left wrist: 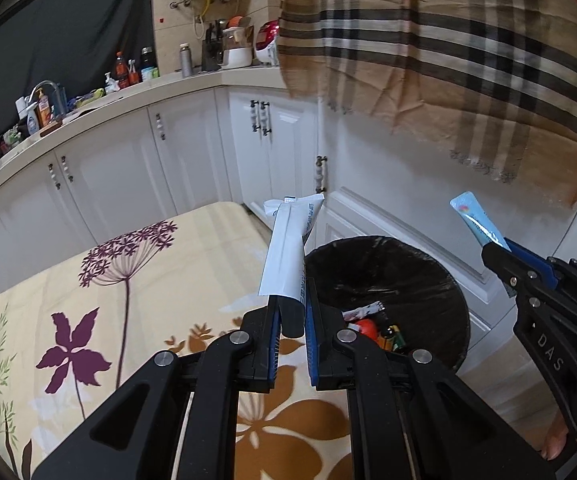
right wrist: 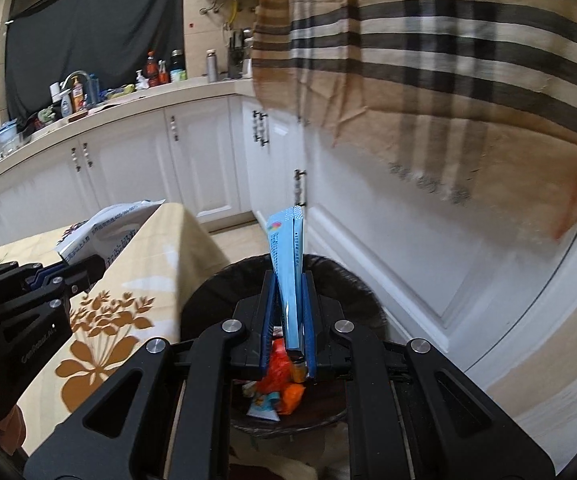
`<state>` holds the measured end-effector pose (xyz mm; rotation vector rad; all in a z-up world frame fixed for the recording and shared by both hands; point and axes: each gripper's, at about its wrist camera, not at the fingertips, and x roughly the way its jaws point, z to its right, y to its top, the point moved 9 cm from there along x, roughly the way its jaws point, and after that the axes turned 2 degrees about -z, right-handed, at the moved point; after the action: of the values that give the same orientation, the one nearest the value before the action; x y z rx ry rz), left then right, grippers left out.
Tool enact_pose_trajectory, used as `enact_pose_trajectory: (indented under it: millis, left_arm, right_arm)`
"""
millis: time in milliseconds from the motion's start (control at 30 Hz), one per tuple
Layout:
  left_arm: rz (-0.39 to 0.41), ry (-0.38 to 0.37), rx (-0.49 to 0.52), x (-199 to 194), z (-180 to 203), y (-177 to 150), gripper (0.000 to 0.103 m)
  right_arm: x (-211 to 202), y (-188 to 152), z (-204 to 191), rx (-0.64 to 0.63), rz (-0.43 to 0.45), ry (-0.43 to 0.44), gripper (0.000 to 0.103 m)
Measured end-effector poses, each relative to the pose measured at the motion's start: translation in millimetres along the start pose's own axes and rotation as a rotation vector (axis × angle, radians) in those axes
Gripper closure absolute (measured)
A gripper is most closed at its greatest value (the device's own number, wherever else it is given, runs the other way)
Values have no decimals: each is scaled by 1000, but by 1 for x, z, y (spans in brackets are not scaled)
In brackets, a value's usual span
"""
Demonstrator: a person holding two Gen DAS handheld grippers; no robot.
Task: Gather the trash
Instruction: 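Carry the blue tube and silver packet over the bin with both tools, then open both tools over the bin to drop the tube and packet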
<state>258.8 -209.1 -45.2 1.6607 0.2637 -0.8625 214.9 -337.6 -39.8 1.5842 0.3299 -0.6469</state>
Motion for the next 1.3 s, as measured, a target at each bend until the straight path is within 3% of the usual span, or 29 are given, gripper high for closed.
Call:
enact_pose_trajectory:
  millis: [333, 667, 767, 967, 1133, 1300]
  left_arm:
    - [17, -2, 30, 14, 20, 10, 91]
    - [-15, -10, 43, 46, 33, 15, 91]
    - [-23, -12, 49, 53, 37, 16, 91]
    - [-30, -9, 40, 61, 37, 16, 78]
    - [-34, 0, 33, 61, 34, 14, 63]
    - [-28, -1, 30, 60, 33, 15, 60]
  right_arm:
    - [10, 5, 17, 13, 14, -29, 91]
    - [39, 1, 29, 33, -13, -51, 88]
    - [48, -1, 31, 41, -28, -56, 83]
    - [55, -2, 34, 50, -32, -73, 70]
    - [54, -4, 35, 48, -34, -77, 68]
    - [53, -5, 32, 47, -34, -74, 67]
